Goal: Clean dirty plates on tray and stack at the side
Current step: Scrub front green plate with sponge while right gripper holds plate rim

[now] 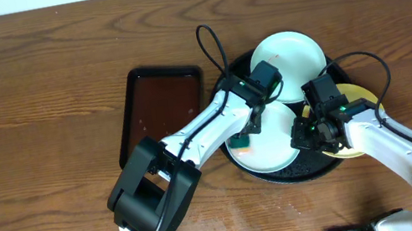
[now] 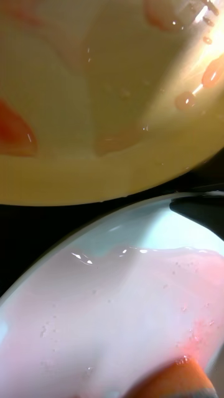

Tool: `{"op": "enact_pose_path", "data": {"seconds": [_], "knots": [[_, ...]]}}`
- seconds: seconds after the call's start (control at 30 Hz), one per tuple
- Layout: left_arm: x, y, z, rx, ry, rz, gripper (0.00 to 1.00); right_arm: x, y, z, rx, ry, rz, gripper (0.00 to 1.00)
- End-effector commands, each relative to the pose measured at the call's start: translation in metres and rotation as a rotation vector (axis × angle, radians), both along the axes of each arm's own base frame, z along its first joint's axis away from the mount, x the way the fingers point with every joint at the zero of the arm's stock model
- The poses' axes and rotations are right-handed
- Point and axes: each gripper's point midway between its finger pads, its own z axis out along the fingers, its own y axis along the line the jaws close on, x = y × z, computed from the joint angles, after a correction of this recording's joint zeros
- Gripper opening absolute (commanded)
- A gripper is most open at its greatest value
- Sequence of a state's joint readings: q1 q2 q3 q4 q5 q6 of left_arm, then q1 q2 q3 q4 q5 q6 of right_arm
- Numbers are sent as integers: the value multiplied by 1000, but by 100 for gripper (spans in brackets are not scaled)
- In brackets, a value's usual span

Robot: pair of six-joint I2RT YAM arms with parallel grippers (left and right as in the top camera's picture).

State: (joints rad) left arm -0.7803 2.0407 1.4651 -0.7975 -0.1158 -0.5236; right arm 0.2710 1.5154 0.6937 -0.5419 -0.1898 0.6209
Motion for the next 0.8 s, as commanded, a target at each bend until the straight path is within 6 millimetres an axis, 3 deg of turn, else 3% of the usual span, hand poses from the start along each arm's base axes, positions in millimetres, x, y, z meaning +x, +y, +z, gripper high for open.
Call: {"op": "enact_pose_path", "data": {"seconds": [0.0, 0.07, 0.17, 0.3, 0.6, 0.77], "knots": [[-1, -17, -15, -114, 83, 9, 8, -8, -21, -13, -113, 28, -22, 1], [-20, -59, -15, -316, 201, -52, 7, -8, -21, -13, -113, 30, -22, 1], [-38, -96, -12, -468, 276, -136, 8, -8, -21, -13, -113, 30, -22, 1], [-60, -110, -16, -484, 331, -180, 7, -8, -21, -13, -113, 30, -22, 1], [-77, -93, -20, -418, 407, -168, 7, -8, -21, -13, -113, 30, -22, 1], [-67, -58, -25, -284, 382, -87, 8, -8, -21, -13, -113, 30, -22, 1]]}}
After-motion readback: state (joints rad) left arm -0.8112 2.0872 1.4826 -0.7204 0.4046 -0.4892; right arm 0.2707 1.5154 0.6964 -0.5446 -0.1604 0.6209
